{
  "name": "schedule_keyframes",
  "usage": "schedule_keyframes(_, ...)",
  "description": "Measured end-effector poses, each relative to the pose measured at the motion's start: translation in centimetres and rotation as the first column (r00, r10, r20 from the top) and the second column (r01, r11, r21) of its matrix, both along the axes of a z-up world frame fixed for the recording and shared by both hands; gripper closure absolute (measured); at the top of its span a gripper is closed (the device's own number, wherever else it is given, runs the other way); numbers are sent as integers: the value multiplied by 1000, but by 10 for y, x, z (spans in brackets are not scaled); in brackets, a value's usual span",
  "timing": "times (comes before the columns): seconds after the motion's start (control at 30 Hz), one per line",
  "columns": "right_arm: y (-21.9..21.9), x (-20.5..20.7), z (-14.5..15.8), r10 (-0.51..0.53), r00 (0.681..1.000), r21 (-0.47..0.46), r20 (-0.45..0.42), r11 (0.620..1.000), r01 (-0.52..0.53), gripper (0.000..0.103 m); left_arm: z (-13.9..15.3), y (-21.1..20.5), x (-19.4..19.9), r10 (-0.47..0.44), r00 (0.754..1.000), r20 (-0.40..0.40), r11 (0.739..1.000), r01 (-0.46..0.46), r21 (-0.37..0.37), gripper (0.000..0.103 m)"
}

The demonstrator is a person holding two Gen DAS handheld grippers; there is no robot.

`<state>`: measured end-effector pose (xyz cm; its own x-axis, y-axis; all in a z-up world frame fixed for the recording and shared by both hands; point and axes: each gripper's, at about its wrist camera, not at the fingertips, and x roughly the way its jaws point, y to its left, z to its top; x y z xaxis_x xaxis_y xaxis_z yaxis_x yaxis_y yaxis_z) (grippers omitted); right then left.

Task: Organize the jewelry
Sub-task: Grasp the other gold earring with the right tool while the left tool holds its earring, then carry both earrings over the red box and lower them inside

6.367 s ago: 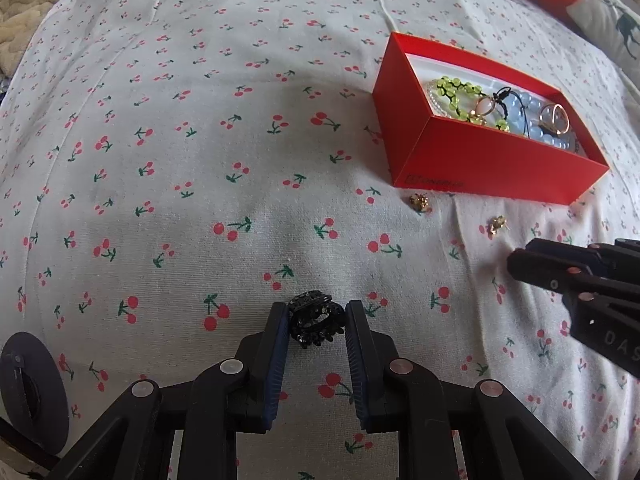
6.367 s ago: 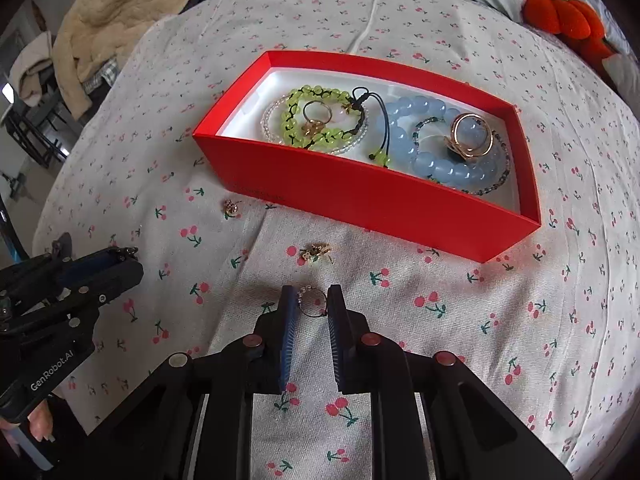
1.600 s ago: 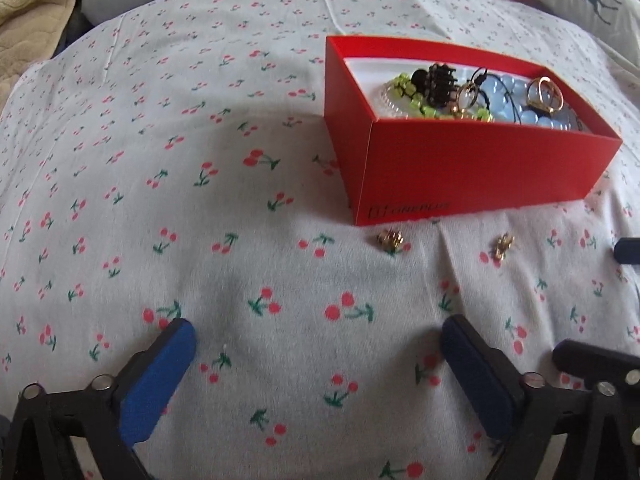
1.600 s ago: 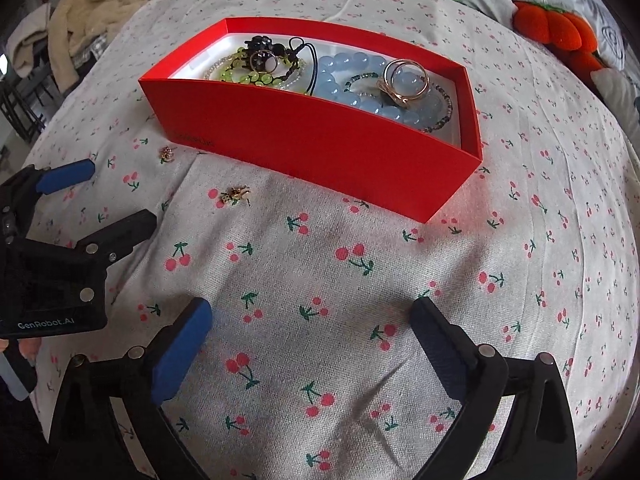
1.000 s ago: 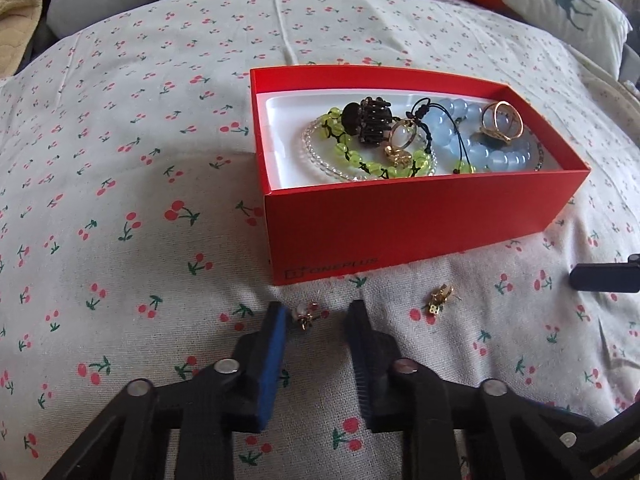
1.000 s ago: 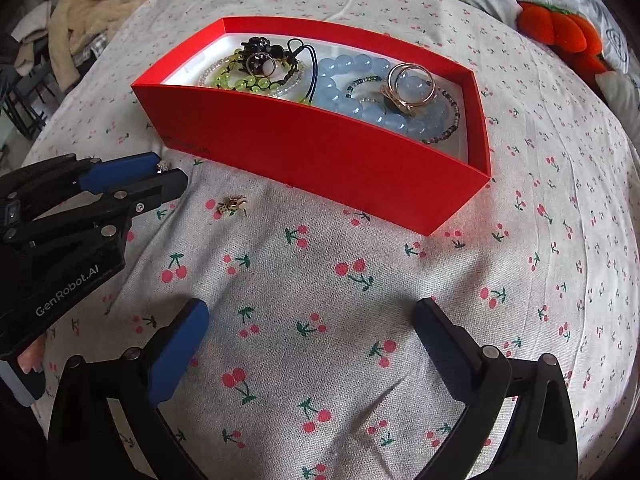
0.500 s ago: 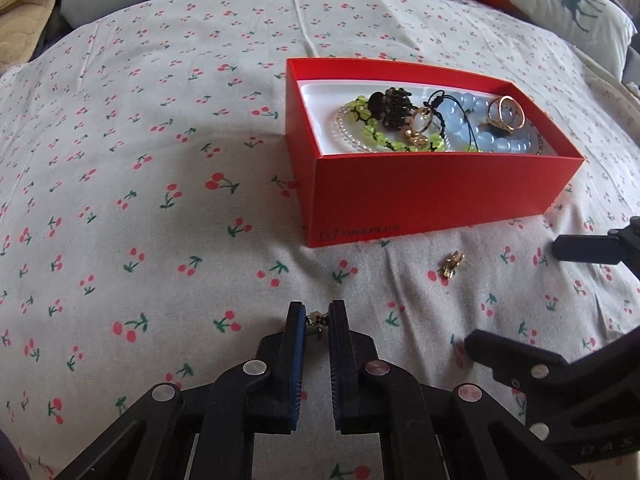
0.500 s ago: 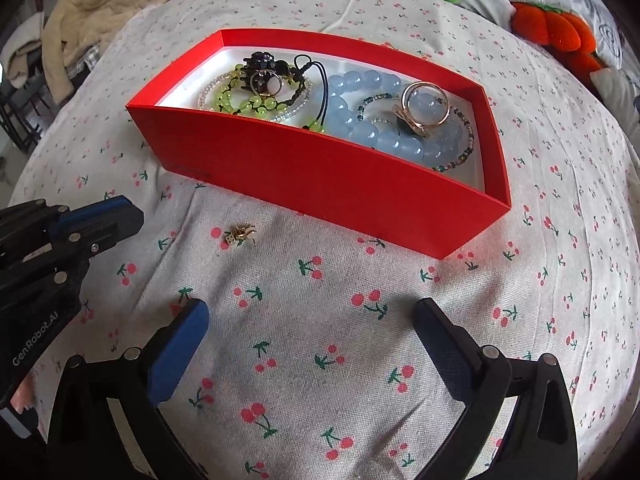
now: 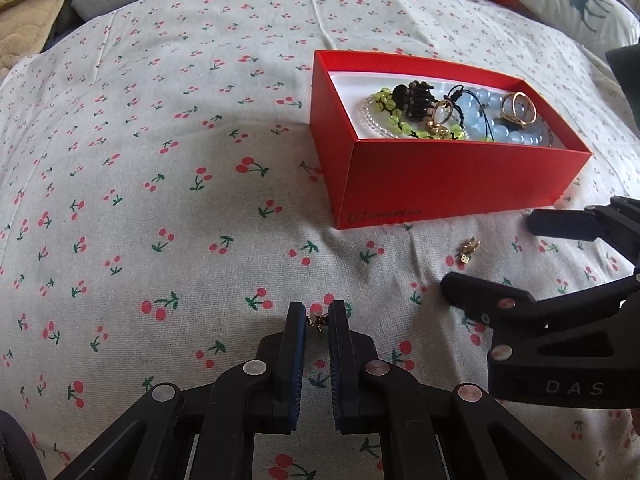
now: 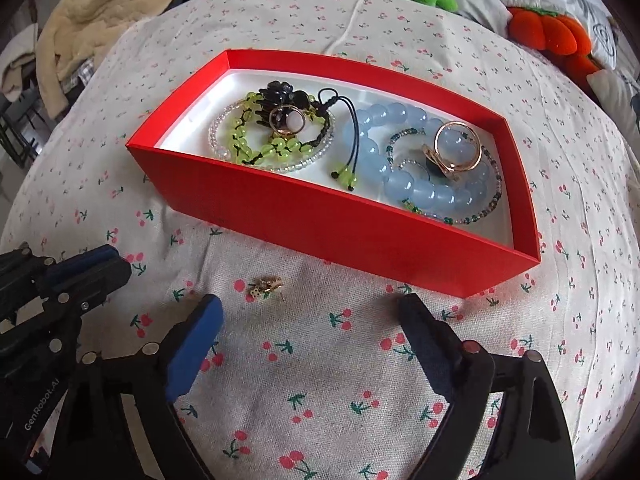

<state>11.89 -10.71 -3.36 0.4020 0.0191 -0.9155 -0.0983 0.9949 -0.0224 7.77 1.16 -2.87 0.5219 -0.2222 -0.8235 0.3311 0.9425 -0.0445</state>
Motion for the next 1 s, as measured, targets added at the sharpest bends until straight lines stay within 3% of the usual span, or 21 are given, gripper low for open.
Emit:
schedule_keyframes(0.17, 8, 2, 3, 53, 998, 16, 14, 998, -54, 48, -1, 1, 1, 10, 1000, -7, 1000, -10, -3, 97)
schedule_keyframes(0.47, 14, 0, 5, 104, 995, 54, 5, 993, -104, 87, -1, 1, 1, 18, 1000, -10, 1000, -18, -3, 97)
schedule_keyframes(0.67, 19, 0, 7, 112, 994, 53, -14, 992, -111, 92, 0, 4, 2, 40, 999, -31, 999, -40, -19, 97)
schedule_keyframes(1.0, 5, -3, 36, 83, 997, 157, -10, 984, -80, 92, 13, 15, 3, 112, 991, -70, 990, -117, -75, 97)
